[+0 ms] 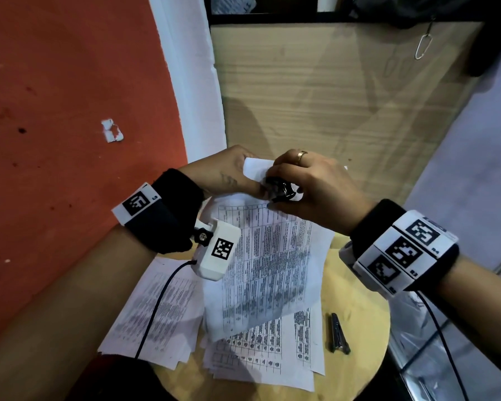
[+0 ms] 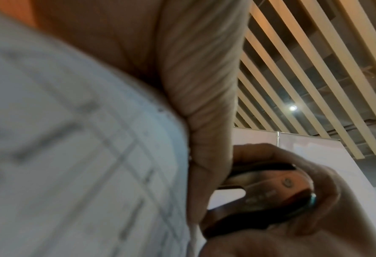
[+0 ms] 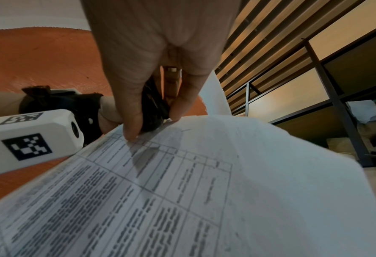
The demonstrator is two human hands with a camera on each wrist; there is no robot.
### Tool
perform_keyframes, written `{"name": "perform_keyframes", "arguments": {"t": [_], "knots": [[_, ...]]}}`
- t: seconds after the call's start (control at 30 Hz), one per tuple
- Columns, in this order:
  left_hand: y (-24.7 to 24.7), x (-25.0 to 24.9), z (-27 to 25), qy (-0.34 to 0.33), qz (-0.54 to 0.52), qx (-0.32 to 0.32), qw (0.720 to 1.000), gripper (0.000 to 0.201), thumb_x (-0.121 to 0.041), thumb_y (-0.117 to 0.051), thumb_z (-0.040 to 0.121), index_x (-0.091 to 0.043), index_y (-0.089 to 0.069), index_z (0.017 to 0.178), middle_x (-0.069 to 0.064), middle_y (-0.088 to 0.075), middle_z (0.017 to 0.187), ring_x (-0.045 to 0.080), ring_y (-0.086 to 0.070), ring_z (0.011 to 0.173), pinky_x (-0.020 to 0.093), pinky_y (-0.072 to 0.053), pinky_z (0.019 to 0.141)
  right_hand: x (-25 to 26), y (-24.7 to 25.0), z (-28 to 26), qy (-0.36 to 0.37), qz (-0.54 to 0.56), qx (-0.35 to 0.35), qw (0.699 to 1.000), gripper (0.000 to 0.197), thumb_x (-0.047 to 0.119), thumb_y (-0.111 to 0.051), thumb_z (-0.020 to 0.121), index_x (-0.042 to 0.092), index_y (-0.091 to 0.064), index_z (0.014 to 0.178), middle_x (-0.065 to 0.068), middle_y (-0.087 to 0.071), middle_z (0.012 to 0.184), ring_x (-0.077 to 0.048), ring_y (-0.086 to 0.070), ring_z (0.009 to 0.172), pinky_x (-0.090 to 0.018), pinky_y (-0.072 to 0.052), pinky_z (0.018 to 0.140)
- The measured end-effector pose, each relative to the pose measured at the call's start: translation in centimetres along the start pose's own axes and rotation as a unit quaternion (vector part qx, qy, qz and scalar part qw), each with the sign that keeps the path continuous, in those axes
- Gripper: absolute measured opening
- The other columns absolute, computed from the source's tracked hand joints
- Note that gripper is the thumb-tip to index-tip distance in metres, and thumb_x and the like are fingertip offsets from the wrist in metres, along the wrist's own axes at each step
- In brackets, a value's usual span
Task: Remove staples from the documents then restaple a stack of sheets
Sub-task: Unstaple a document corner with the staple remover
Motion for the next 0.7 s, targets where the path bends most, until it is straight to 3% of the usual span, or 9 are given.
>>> {"name": "perform_keyframes", "arguments": {"t": [0.1, 0.37, 0.47, 0.57, 0.63, 0.7], "knots": [[-0.13, 0.09, 0.06, 0.002, 0.008, 0.004, 1.000, 0.014, -0.004, -0.075, 0.063, -0.015, -0.068, 0.068, -0.003, -0.065, 0.069, 0.007, -0.058, 0.064, 0.017, -0.044, 0.061, 0.18, -0.18, -0.09, 0.017, -0.012, 0.002, 1.000, 0.036, 0.025, -0.074, 0.066, 0.004, -0.068, 0.095, -0.012, -0.066, 0.089, -0.032, -0.063, 0.074, -0.038, -0.053, 0.052], [0.10, 0.00, -0.11, 0.004, 0.031, 0.015, 0.999, 0.018, 0.009, -0.073, 0.072, -0.008, -0.067, 0.073, -0.007, -0.064, 0.066, 0.003, -0.056, 0.063, 0.013, -0.043, 0.060, 0.13, -0.07, -0.06, 0.006, -0.008, -0.010, 1.000, 0.031, 0.025, -0.074, 0.069, 0.004, -0.069, 0.089, -0.011, -0.065, 0.083, -0.031, -0.063, 0.071, -0.034, -0.052, 0.052], [0.26, 0.18, -0.31, 0.010, 0.043, 0.011, 0.999, 0.014, 0.008, -0.071, 0.074, -0.004, -0.067, 0.078, 0.002, -0.064, 0.073, 0.007, -0.056, 0.067, 0.015, -0.043, 0.062, 0.41, -0.20, -0.02, 0.004, -0.006, -0.011, 1.000, 0.027, 0.024, -0.073, 0.069, 0.003, -0.068, 0.084, -0.010, -0.064, 0.077, -0.029, -0.061, 0.064, -0.027, -0.046, 0.053], [0.24, 0.43, -0.35, 0.018, 0.045, 0.012, 0.999, 0.012, 0.004, -0.074, 0.073, 0.000, -0.067, 0.081, 0.009, -0.063, 0.079, 0.011, -0.056, 0.073, 0.022, -0.043, 0.068, 0.53, 0.00, 0.04, 0.000, -0.004, -0.018, 1.000, 0.024, 0.024, -0.072, 0.069, 0.002, -0.067, 0.079, -0.009, -0.062, 0.071, -0.028, -0.059, 0.059, -0.028, -0.042, 0.050], [0.18, 0.44, -0.36, 0.017, 0.043, 0.012, 0.999, 0.013, 0.002, -0.075, 0.072, -0.004, -0.068, 0.081, 0.006, -0.064, 0.079, 0.011, -0.057, 0.075, 0.023, -0.044, 0.069, 0.41, 0.09, -0.04, -0.003, 0.006, -0.024, 1.000, 0.023, 0.022, -0.073, 0.069, 0.002, -0.067, 0.079, -0.009, -0.062, 0.071, -0.028, -0.059, 0.058, -0.028, -0.045, 0.050], [0.05, 0.34, -0.44, 0.014, 0.025, 0.014, 0.999, 0.016, 0.004, -0.073, 0.074, -0.011, -0.069, 0.079, -0.001, -0.067, 0.077, 0.006, -0.059, 0.073, 0.016, -0.047, 0.068, 0.17, -0.01, -0.11, -0.006, 0.012, -0.024, 1.000, 0.025, 0.022, -0.074, 0.068, 0.002, -0.068, 0.082, -0.010, -0.062, 0.072, -0.029, -0.060, 0.059, -0.030, -0.047, 0.051]]}}
Point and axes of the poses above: each hand's wrist, its own z-axis towards the middle knuckle, its own y-axis out of the back of the hand, x = y × z, the point moved 9 cm from there along z, towards the middle knuckle
